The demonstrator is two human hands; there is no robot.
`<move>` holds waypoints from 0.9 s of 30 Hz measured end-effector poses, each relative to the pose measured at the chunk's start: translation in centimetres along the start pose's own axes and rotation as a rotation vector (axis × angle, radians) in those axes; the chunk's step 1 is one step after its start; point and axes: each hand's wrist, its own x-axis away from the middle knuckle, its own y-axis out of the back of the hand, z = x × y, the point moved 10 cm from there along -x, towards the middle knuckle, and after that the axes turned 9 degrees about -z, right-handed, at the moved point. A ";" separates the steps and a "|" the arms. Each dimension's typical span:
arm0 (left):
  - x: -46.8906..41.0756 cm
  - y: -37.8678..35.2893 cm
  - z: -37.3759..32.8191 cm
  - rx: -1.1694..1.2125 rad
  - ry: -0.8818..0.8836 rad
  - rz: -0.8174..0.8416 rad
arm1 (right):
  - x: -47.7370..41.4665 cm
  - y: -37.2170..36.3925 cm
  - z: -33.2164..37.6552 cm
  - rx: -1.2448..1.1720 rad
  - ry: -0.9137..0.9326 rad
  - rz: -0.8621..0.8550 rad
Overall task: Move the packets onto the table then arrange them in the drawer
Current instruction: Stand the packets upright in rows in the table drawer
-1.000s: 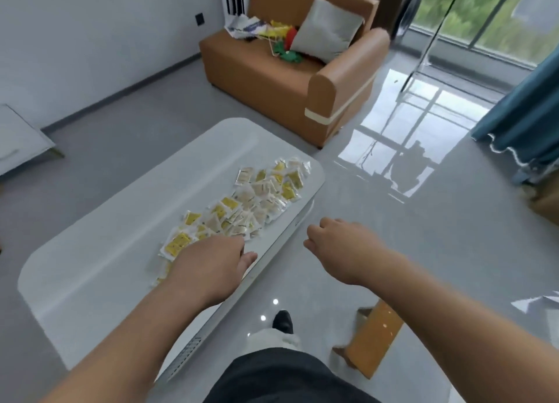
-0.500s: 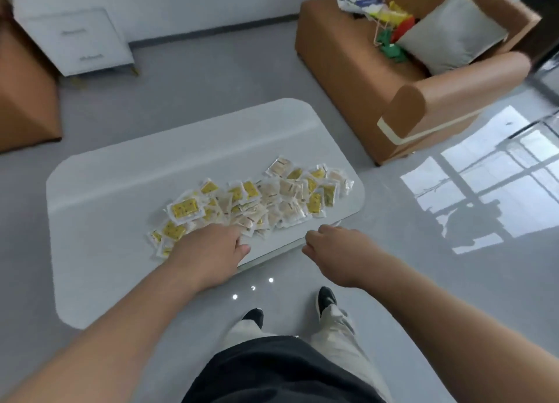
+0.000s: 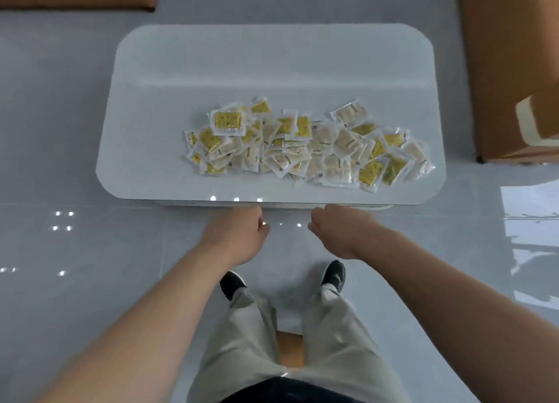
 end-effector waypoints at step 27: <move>-25.2 -34.7 11.1 -0.162 -0.069 -0.258 | -29.9 -31.3 -6.5 -0.066 -0.007 -0.137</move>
